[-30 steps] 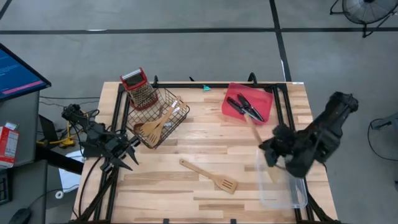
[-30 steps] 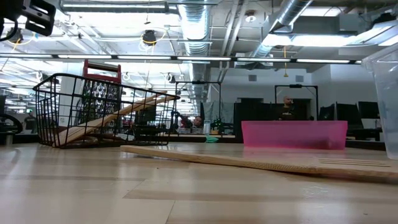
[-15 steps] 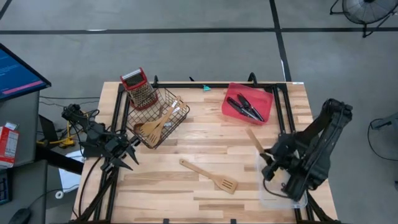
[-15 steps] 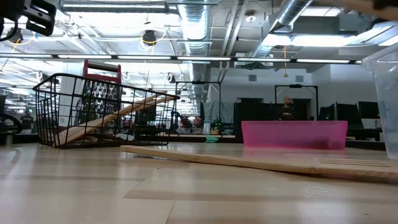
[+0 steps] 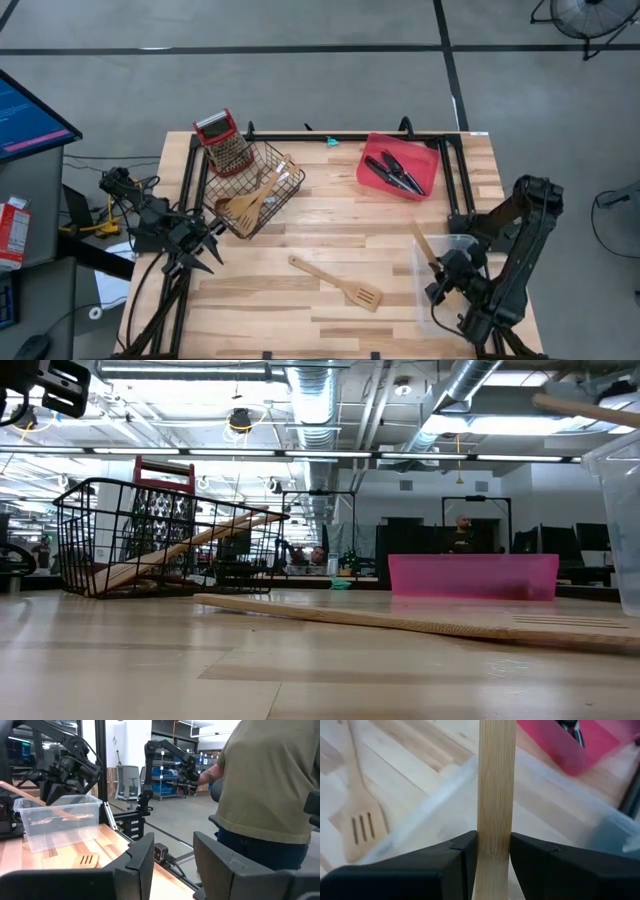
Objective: Pick & Place Kitchen Items
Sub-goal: Put the top brown spatula into the transparent bin, then put the brown spatula into the transparent bin
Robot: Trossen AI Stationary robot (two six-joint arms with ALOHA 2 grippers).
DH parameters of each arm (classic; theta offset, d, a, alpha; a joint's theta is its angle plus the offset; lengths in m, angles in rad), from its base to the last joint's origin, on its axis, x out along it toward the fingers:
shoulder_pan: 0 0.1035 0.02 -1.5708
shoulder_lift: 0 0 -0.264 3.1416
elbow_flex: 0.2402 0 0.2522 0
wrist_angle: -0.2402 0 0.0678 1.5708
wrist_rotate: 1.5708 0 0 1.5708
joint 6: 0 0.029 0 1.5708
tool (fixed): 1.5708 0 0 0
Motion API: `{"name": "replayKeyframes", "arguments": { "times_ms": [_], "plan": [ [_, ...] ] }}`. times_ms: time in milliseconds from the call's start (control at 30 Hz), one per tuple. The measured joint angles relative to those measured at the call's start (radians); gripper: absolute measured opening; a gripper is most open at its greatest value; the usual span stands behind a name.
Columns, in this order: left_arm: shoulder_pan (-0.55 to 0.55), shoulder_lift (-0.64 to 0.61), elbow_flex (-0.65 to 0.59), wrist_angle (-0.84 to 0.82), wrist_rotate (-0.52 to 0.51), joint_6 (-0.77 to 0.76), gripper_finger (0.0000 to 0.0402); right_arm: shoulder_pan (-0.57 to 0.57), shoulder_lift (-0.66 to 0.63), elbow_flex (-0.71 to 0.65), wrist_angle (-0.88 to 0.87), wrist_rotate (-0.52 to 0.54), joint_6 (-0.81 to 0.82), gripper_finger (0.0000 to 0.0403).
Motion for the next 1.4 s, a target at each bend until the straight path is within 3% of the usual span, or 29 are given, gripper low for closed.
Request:
{"name": "replayKeyframes", "arguments": {
  "times_ms": [533, 967, 1233, 1400],
  "plan": [
    [0.000, 0.001, 0.000, 0.000, 0.000, 0.001, 0.0117, -0.023, 0.097, 0.000, 0.012, -0.019, -0.003, 0.0103],
    [0.000, 0.001, 0.000, 0.000, 0.000, 0.000, 0.0117, -0.029, 0.099, 0.000, 0.017, -0.064, -0.030, 0.0107],
    [0.000, 0.001, 0.000, 0.000, 0.000, 0.000, 0.0117, -0.049, 0.078, 0.011, 0.006, -0.070, -0.043, 0.0198],
    [0.000, 0.001, 0.000, 0.002, 0.000, 0.000, 0.0117, -0.100, -0.008, 0.065, 0.000, -0.067, -0.171, 0.0247]
  ]
}}
